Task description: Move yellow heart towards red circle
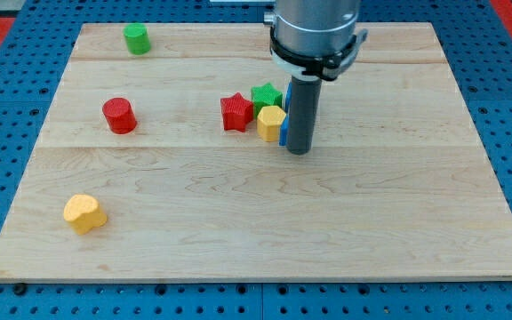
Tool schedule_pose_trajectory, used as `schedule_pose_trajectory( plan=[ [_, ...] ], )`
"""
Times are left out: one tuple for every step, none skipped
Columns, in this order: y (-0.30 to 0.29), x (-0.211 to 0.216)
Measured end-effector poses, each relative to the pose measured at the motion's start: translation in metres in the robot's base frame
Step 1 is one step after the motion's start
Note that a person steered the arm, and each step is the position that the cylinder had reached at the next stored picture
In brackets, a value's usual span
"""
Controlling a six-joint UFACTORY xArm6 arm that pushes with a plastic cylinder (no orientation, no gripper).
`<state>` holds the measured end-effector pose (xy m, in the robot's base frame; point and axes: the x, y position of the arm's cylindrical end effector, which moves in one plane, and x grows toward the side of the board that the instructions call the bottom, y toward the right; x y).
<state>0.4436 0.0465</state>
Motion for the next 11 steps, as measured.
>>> schedule_pose_trajectory(
  plan=[
    [-0.001,-0.005],
    [-0.001,-0.012],
    [0.003,-0.016],
    [-0.038,0.021],
    [-0.104,0.053],
    [-0.173,0.094],
    [-0.24,0.116],
    [-0.273,0.123],
    [-0.306,0.123],
    [-0.321,0.113],
    [-0.306,0.09]
  ],
)
